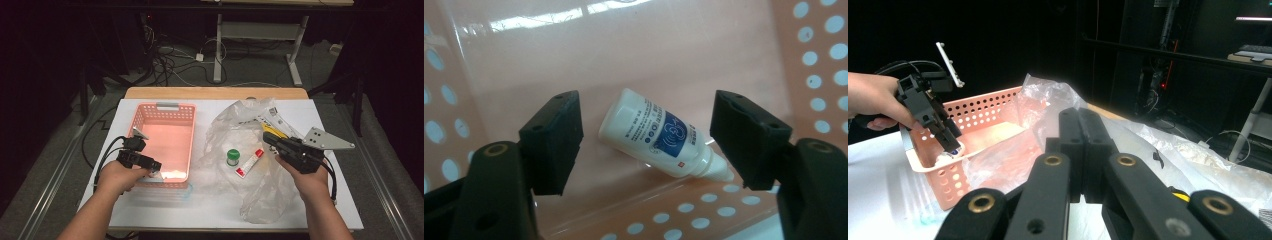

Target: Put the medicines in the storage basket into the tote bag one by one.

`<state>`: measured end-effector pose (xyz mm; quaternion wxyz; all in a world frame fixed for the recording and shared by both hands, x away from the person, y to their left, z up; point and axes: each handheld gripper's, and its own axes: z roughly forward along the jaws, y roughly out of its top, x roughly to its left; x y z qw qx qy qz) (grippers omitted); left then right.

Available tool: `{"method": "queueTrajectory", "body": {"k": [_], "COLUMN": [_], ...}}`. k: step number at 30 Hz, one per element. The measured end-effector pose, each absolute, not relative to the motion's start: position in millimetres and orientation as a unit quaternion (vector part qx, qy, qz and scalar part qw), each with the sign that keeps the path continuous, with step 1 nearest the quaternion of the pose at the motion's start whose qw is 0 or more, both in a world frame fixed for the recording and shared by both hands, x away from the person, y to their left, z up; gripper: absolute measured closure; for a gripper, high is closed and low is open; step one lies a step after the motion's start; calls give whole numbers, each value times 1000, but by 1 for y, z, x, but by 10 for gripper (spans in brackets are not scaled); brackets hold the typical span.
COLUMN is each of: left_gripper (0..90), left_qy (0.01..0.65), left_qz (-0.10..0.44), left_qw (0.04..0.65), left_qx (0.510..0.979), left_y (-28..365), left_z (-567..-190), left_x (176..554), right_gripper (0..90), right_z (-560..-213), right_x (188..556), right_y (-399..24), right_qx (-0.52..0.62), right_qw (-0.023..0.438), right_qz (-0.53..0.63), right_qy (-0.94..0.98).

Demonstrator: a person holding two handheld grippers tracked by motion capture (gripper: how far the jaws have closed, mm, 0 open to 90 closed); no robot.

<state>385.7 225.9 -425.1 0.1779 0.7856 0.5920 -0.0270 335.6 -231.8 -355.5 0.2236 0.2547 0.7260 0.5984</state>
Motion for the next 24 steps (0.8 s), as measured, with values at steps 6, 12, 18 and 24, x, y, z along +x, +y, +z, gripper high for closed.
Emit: {"method": "queueTrajectory", "body": {"k": [6,12,18,24], "left_gripper": [301,330,329,445], "left_qy": [595,602,598,574], "left_qz": [-42,-66,-71,-56], "left_qw": [148,134,127,123], "left_qx": [789,784,788,808], "left_y": [220,221,217,206], "left_z": [-430,-432,-433,-429], "left_x": [393,397,398,400], "right_gripper": [900,900,900,900], "right_z": [-356,-357,-357,-358], "right_x": [336,336,336,337], "right_y": [-231,-231,-229,-229], "right_qx": [255,254,254,255], "right_qw": [223,222,222,221], "right_qz": [598,597,596,595], "right_qy": [726,728,728,730]}}
